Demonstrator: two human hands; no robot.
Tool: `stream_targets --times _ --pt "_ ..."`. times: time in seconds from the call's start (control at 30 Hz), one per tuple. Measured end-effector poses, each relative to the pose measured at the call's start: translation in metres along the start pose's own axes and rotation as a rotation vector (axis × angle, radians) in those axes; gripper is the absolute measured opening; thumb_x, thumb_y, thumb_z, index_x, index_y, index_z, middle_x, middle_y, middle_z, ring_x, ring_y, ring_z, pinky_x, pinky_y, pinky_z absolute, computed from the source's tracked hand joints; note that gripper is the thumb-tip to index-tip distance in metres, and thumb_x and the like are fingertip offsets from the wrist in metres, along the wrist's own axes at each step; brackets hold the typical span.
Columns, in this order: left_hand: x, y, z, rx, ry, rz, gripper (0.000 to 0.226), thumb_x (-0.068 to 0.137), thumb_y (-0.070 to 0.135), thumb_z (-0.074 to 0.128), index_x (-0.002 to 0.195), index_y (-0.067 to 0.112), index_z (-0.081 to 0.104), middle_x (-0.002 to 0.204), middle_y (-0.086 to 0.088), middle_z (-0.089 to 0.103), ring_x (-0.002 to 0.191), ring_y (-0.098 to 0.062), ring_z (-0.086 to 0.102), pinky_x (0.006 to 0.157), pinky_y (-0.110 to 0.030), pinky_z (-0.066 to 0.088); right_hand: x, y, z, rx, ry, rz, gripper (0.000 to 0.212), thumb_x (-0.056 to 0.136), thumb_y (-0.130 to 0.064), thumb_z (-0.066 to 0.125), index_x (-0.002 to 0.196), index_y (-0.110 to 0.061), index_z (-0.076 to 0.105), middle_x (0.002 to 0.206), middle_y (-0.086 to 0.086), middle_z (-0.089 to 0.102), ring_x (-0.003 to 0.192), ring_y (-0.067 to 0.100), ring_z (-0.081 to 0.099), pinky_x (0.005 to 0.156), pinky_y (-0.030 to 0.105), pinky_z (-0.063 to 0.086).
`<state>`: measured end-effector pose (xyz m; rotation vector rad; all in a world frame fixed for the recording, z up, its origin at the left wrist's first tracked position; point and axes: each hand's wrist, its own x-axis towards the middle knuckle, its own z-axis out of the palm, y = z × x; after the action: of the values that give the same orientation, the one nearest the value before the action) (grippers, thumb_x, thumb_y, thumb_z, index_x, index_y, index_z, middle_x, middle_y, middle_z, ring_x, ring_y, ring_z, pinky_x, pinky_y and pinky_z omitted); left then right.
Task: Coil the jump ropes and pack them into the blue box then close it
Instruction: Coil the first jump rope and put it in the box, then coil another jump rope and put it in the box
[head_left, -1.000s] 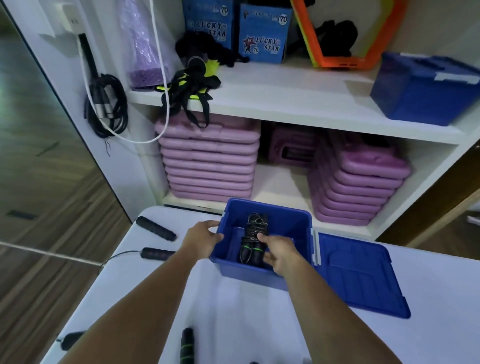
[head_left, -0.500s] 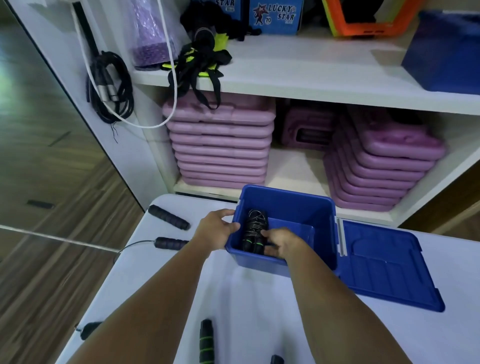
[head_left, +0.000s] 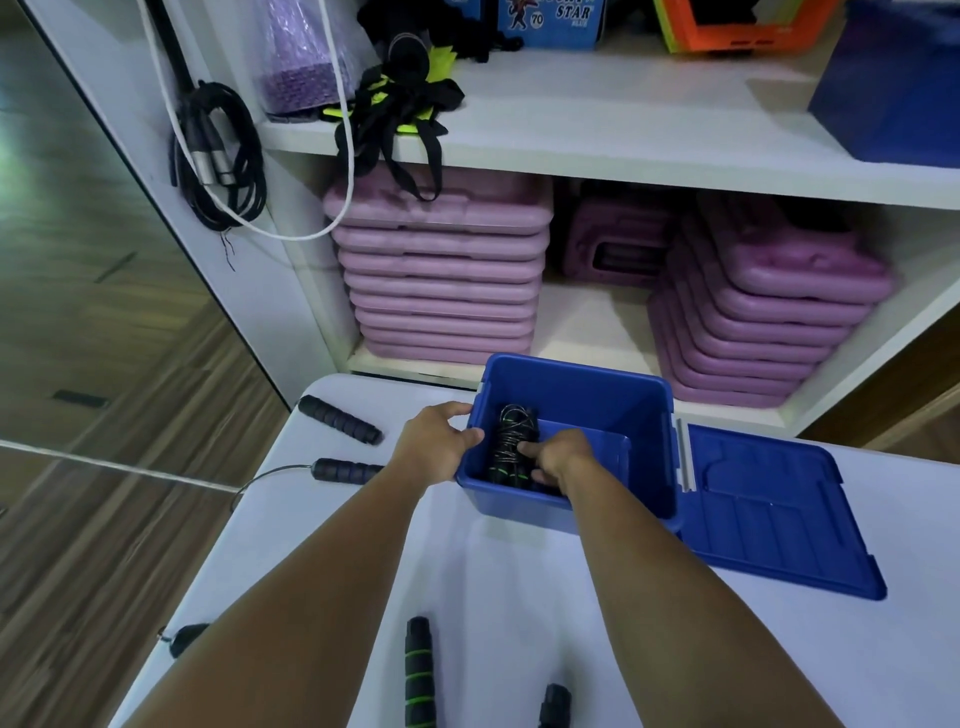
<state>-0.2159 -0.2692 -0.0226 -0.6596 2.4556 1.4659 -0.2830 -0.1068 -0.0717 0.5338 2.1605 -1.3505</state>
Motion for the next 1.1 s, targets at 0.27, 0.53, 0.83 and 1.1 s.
stream_targets --times 0.27,0.53,0.83,1.1 --pt "-0.018 0.013 0.003 0.241 0.058 0.010 0.053 0.096 0.041 0.061 0.143 0.023 0.046 0.121 -0.009 0.063 0.099 -0.032 0.067 0.084 -0.046 0.060 -0.029 -0.016 -0.030 -0.158 0.119 -0.222 0.033 0.090 -0.024 0.068 0.066 -0.006 0.055 0.067 0.009 0.057 0.065 0.026 0.054 0.067 0.032 0.045" --pt "-0.075 0.033 0.016 0.599 0.159 0.364 0.039 0.097 0.034 0.060 0.131 0.018 0.052 0.137 -0.007 0.040 0.119 -0.031 0.046 0.094 -0.044 0.050 -0.110 0.003 -0.063 -0.072 0.380 -0.506 0.017 0.093 -0.017 0.055 0.081 -0.020 0.067 0.075 -0.009 0.066 0.076 0.015 0.062 0.064 0.025 0.044" --pt "-0.174 -0.020 0.073 0.608 -0.228 0.394 0.027 0.095 0.041 0.061 0.114 0.021 0.057 0.107 -0.004 0.066 0.095 -0.028 0.063 0.086 -0.041 0.054 -0.203 0.143 -0.082 -0.135 0.461 -0.411 0.018 0.091 -0.010 0.054 0.079 -0.019 0.063 0.079 -0.004 0.063 0.074 0.016 0.058 0.056 0.012 0.035" --pt "-0.219 -0.088 0.127 0.744 -0.314 0.135 0.046 0.095 0.047 0.058 0.125 0.018 0.040 0.114 -0.009 0.063 0.100 -0.031 0.063 0.086 -0.042 0.052 -0.215 0.257 -0.094 -0.386 0.306 -0.101 0.034 0.086 -0.037 0.068 0.112 -0.018 0.057 0.110 0.004 0.056 0.085 0.020 0.059 0.067 0.025 0.046"
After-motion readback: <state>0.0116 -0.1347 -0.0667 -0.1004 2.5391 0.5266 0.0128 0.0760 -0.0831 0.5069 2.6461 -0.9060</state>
